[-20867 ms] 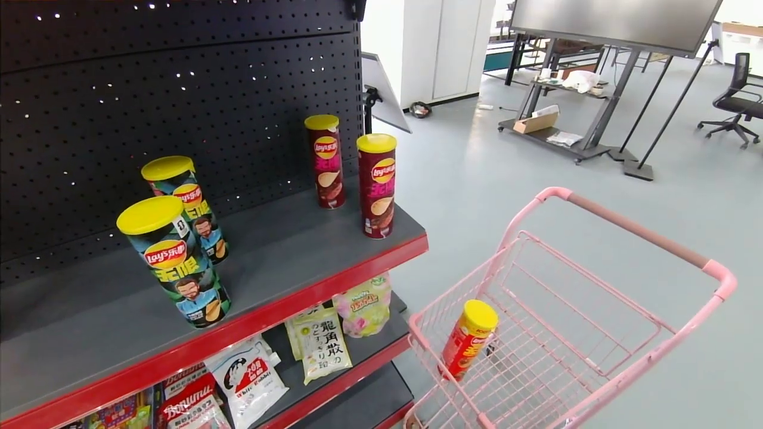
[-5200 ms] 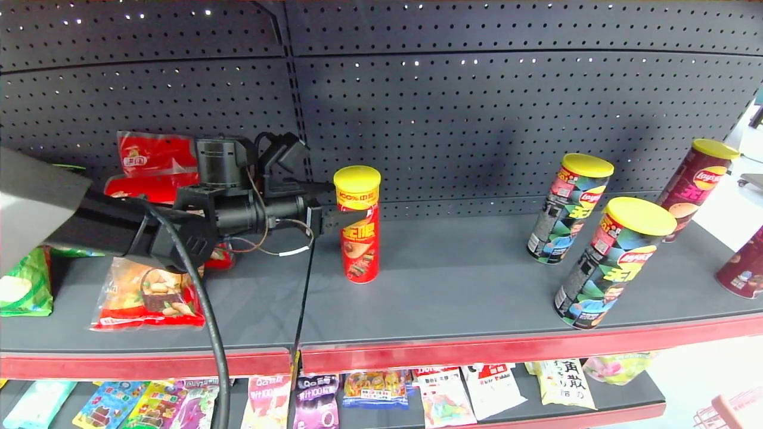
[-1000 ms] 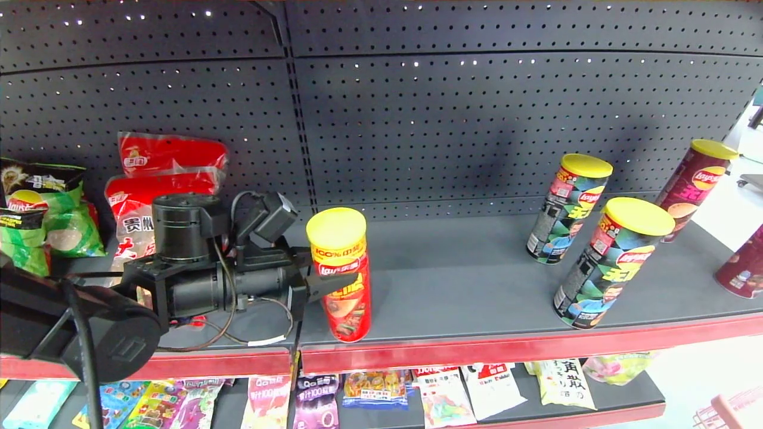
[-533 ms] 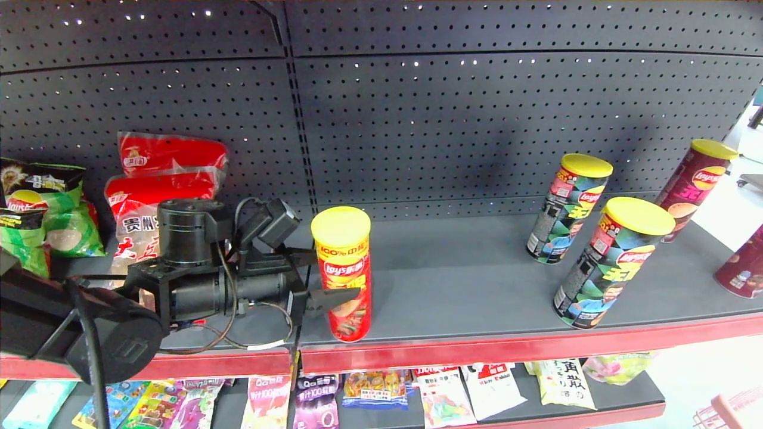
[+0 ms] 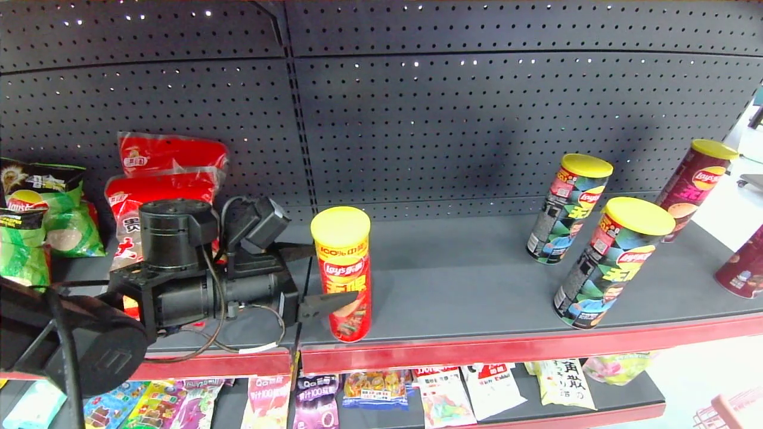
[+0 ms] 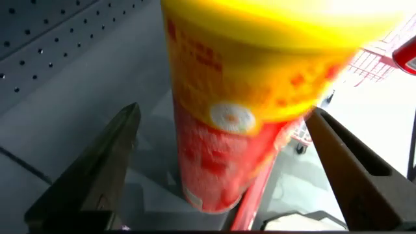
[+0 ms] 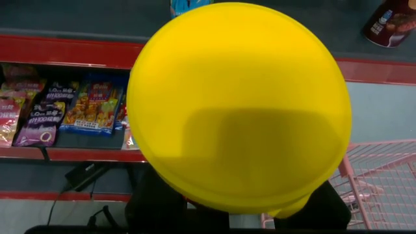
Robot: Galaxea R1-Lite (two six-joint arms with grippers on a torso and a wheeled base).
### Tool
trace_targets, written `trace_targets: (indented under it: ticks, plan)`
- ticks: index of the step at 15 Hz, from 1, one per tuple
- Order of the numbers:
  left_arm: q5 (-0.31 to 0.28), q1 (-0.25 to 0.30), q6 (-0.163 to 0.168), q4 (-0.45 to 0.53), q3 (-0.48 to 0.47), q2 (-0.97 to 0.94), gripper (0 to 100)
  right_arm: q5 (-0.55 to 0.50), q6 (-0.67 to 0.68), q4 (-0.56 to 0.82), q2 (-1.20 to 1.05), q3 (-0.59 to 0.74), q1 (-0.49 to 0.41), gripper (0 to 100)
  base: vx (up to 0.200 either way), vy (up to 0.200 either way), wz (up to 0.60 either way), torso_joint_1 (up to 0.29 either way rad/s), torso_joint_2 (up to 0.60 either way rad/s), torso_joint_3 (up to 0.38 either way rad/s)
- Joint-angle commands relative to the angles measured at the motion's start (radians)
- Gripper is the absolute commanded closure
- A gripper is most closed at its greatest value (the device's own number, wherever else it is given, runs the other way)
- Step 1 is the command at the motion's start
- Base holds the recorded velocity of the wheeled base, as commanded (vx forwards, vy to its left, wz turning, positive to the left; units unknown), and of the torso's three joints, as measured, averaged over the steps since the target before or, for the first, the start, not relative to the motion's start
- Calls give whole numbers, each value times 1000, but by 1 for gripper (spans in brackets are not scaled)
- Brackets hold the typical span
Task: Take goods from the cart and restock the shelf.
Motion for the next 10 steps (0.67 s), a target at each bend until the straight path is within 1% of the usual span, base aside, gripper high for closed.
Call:
trace_targets:
  ticks: [1,3,6,7,8,9,10]
  plan:
    - [-2,32,0,-1,48,-64,0,0,0,0,2,1,0,100,0,0,0,0,0,0]
    - [-12,57,0,-1,77,-99,0,0,0,0,0,1,0,100,0,0,0,0,0,0]
    - [-7,74,5,-3,214,-174,0,0,0,0,0,3,0,100,0,0,0,0,0,0]
    - [1,83,0,-1,266,-216,0,1,0,1,2,5,0,100,0,0,0,0,0,0]
    - [18,118,2,7,318,-270,0,4,-2,1,2,6,0,100,0,0,0,0,0,0]
    - [76,159,6,25,358,-326,0,9,-3,1,2,6,0,100,0,0,0,0,0,0]
    - [163,204,9,65,379,-382,0,9,-5,1,3,1,0,100,0,0,0,0,0,0]
